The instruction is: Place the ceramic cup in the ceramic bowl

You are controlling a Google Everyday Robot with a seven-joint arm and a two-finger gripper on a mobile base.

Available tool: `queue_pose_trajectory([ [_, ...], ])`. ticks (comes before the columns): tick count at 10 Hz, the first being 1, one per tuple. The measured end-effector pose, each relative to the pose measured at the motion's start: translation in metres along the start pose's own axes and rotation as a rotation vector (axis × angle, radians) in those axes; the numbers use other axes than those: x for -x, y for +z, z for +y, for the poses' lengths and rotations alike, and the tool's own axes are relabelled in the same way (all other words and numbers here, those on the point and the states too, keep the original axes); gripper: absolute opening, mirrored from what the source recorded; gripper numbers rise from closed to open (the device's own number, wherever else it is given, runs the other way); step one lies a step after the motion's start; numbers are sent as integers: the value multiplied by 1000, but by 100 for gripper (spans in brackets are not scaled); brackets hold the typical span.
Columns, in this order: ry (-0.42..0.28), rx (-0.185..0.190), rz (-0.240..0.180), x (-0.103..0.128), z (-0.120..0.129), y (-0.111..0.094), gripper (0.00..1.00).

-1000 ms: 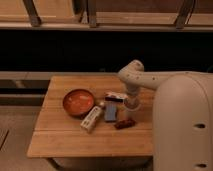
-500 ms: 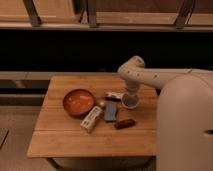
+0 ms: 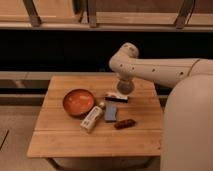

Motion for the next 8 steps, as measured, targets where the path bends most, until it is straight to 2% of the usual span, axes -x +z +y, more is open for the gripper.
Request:
queue_pose_trajectory([
  [1, -60, -35, -33, 27, -5, -15, 0],
  [3, -158, -50, -82, 70, 1, -27, 0],
  [4, -208, -44, -106, 91, 10, -29, 0],
  [5, -281, -26, -136, 122, 26, -28, 0],
  [8, -420, 41, -197, 179, 66, -18, 0],
])
